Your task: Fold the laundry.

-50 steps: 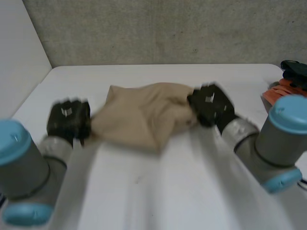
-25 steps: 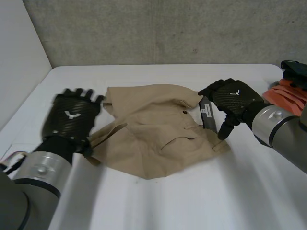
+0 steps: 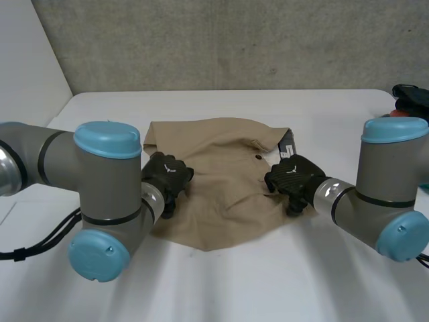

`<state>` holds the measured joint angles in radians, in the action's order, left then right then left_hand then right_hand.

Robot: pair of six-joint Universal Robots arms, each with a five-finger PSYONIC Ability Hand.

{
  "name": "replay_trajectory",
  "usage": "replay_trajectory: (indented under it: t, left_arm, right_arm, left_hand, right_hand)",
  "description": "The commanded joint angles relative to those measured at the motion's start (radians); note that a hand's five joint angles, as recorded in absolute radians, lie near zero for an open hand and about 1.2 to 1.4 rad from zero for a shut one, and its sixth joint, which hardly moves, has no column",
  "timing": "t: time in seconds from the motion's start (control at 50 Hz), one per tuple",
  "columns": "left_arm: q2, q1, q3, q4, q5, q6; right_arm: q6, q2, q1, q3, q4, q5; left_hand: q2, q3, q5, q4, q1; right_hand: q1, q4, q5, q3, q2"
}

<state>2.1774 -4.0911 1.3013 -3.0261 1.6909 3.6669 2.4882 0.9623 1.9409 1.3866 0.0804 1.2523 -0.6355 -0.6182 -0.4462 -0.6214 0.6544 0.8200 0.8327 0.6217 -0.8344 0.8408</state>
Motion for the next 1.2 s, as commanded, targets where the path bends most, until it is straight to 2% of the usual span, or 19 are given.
replay_trajectory:
  t: [0.02, 0.08, 0.16, 0.18, 0.3, 0.38, 0.5, 0.64, 0.72, 0.8, 0.82, 0.86, 0.88, 0.94, 0.96, 1.02, 1.1, 1.2]
  left_arm:
    - [-0.047, -0.009, 0.03, -0.017, 0.039, -0.001]
    - [-0.132, -0.025, 0.05, -0.045, 0.073, 0.002]
    - [-0.284, -0.044, 0.073, -0.054, 0.108, -0.002]
    - [-0.354, -0.055, 0.075, -0.056, 0.116, -0.002]
    - [-0.594, -0.087, 0.079, -0.037, 0.112, -0.011]
    - [-0.724, -0.1, 0.116, 0.016, 0.081, -0.011]
    - [-0.742, -0.124, 0.202, 0.032, 0.084, -0.016]
    - [-0.585, -0.149, 0.277, 0.001, 0.084, -0.05]
    - [-0.437, -0.175, 0.213, -0.135, 0.073, -0.074]
    - [-0.314, -0.219, 0.066, -0.356, 0.061, -0.099]
    - [-0.279, -0.235, -0.015, -0.463, 0.053, -0.111]
    - [-0.252, -0.239, -0.095, -0.552, 0.049, -0.114]
    - [-0.236, -0.25, -0.176, -0.662, 0.023, -0.113]
    - [-0.222, -0.273, -0.299, -0.827, -0.034, -0.117]
    - [-0.222, -0.282, -0.362, -0.879, -0.043, -0.117]
    - [-0.243, -0.275, -0.413, -0.825, -0.028, -0.128]
    - [-0.286, -0.278, -0.351, -0.711, -0.026, -0.183]
    - [-0.329, -0.279, -0.147, -0.657, -0.028, -0.252]
  right_arm:
    - [0.008, -0.014, -0.01, -0.06, 0.028, 0.001]
    - [0.003, 0.051, -0.017, -0.063, 0.059, -0.001]
    - [0.009, 0.194, -0.039, -0.069, 0.093, -0.001]
    - [0.011, 0.266, -0.051, -0.075, 0.107, -0.001]
    - [0.023, 0.458, -0.085, -0.123, 0.168, -0.014]
    - [0.063, 0.542, -0.082, -0.135, 0.199, -0.069]
    - [0.078, 0.527, -0.074, -0.103, 0.209, -0.08]
    - [0.034, 0.405, -0.042, -0.093, 0.202, -0.04]
    - [0.02, 0.276, -0.017, -0.136, 0.119, -0.03]
    - [0.032, 0.141, 0.019, -0.244, -0.036, 0.025]
    - [0.047, 0.1, 0.032, -0.312, -0.136, 0.062]
    - [0.067, 0.069, 0.036, -0.383, -0.239, 0.09]
    - [0.093, 0.056, 0.036, -0.447, -0.38, 0.107]
    - [0.168, 0.059, 0.023, -0.501, -0.633, 0.128]
    - [0.234, 0.068, 0.016, -0.505, -0.769, 0.131]
    - [0.39, 0.104, 0.013, -0.465, -0.948, 0.124]
    - [0.481, 0.125, 0.006, -0.402, -0.958, 0.073]
    - [0.462, 0.121, 0.004, -0.322, -0.929, 0.023]
  left_hand:
    - [-0.739, -0.757, -0.754, -0.753, 0.72]
    - [-0.761, -0.778, -0.776, -0.775, 0.742]
    - [-0.761, -0.778, -0.776, -0.775, 0.742]
    - [-0.761, -0.778, -0.776, -0.775, 0.742]
    - [-0.761, -0.778, -0.776, -0.775, 0.742]
    - [-0.761, -0.778, -0.776, -0.775, 0.742]
    - [-0.761, -0.778, -0.776, -0.775, 0.742]
    - [-0.761, -0.778, -0.776, -0.775, 0.742]
    - [-0.761, -0.778, -0.776, -0.775, 0.742]
    - [-0.761, -0.778, -0.776, -0.775, 0.742]
    - [-0.761, -0.778, -0.776, -0.775, 0.742]
    - [-0.761, -0.778, -0.776, -0.775, 0.742]
    - [-0.761, -0.778, -0.776, -0.775, 0.742]
    - [-0.761, -0.778, -0.776, -0.775, 0.742]
    - [-0.761, -0.778, -0.776, -0.775, 0.742]
    - [-0.761, -0.778, -0.776, -0.775, 0.742]
    - [-0.761, -0.778, -0.776, -0.775, 0.742]
    - [-0.761, -0.778, -0.776, -0.775, 0.742]
  right_hand:
    - [0.576, 0.564, 0.6, -0.562, 0.555]
    - [0.576, 0.564, 0.6, -0.562, 0.555]
    - [0.576, 0.564, 0.6, -0.562, 0.555]
    - [0.576, 0.564, 0.6, -0.562, 0.555]
    - [0.576, 0.564, 0.6, -0.562, 0.555]
    - [0.576, 0.564, 0.6, -0.562, 0.555]
    - [0.576, 0.564, 0.6, -0.562, 0.555]
    - [0.576, 0.564, 0.6, -0.562, 0.555]
    - [0.576, 0.564, 0.6, -0.562, 0.555]
    - [0.576, 0.564, 0.6, -0.562, 0.555]
    - [0.576, 0.564, 0.6, -0.562, 0.555]
    - [0.576, 0.564, 0.6, -0.562, 0.555]
    - [0.576, 0.564, 0.6, -0.562, 0.555]
    - [0.576, 0.564, 0.6, -0.562, 0.555]
    - [0.576, 0.564, 0.6, -0.562, 0.555]
    - [0.576, 0.564, 0.6, -0.562, 0.555]
    - [0.576, 0.564, 0.6, -0.562, 0.555]
    - [0.576, 0.564, 0.6, -0.562, 0.555]
